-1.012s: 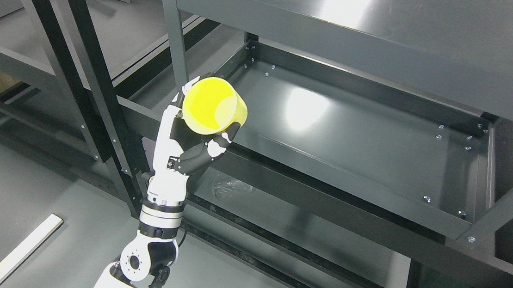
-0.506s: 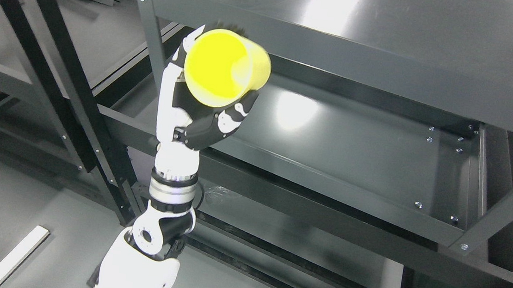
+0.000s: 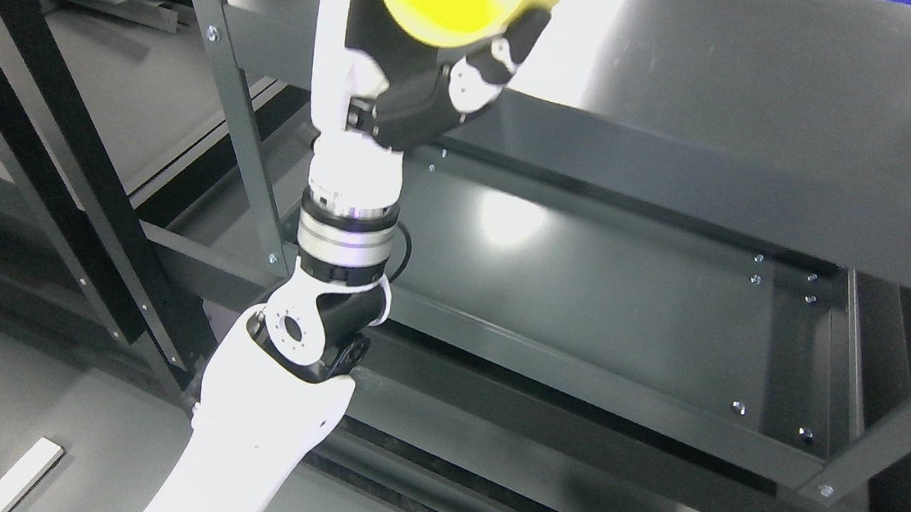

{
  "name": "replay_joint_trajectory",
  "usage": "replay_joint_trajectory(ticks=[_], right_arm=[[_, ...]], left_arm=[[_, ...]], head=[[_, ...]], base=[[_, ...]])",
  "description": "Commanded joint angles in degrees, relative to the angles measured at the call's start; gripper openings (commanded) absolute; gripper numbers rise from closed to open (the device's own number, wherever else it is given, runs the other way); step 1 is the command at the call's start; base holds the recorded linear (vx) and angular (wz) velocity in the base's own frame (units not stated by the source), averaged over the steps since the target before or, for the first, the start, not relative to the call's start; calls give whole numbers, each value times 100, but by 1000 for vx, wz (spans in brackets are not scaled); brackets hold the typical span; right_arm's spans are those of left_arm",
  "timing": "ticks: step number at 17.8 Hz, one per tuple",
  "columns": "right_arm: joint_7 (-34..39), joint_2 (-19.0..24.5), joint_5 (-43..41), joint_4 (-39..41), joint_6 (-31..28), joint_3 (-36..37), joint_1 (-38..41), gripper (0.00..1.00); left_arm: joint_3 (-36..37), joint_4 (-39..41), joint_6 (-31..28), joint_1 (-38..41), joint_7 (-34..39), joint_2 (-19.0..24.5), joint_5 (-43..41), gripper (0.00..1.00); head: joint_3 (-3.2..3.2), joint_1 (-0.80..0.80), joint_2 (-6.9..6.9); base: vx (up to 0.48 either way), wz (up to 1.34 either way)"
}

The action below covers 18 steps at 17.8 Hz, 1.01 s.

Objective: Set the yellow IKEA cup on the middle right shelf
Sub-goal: 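Raise the left hand with the cup up onto the shelf level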

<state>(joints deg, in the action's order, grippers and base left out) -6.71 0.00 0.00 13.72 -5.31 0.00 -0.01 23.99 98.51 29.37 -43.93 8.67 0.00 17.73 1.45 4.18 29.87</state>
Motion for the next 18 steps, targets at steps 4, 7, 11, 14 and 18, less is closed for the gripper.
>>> replay_joint_trajectory(ticks=[4, 7, 11, 14, 18], right_arm=[[3, -100, -140, -1, -5, -97, 80, 99], [3, -100, -140, -1, -5, -97, 80, 99], [3, -100, -140, -1, -5, -97, 80, 99], [3, -100, -140, -1, -5, -97, 80, 99], [3, -100, -140, -1, -5, -97, 80, 99]], left_arm=[[781, 63, -1633, -1433, 1363, 100, 1204, 0], [1054, -42, -2302, -1539, 1699, 100, 1776, 0], [1046, -541, -3670, -1863, 2355, 100, 2270, 0], [1020, -1113, -4473, -2224, 2666, 100, 2261, 1], [1046, -1763, -5080, -2628, 2798, 100, 2279, 2]], head=[[0, 0, 0], [0, 0, 0], [0, 0, -1], [0, 0, -1], [0, 0, -1]], base=[[123, 13], [26, -5], [-16, 1], [-24, -4], [-9, 0]])
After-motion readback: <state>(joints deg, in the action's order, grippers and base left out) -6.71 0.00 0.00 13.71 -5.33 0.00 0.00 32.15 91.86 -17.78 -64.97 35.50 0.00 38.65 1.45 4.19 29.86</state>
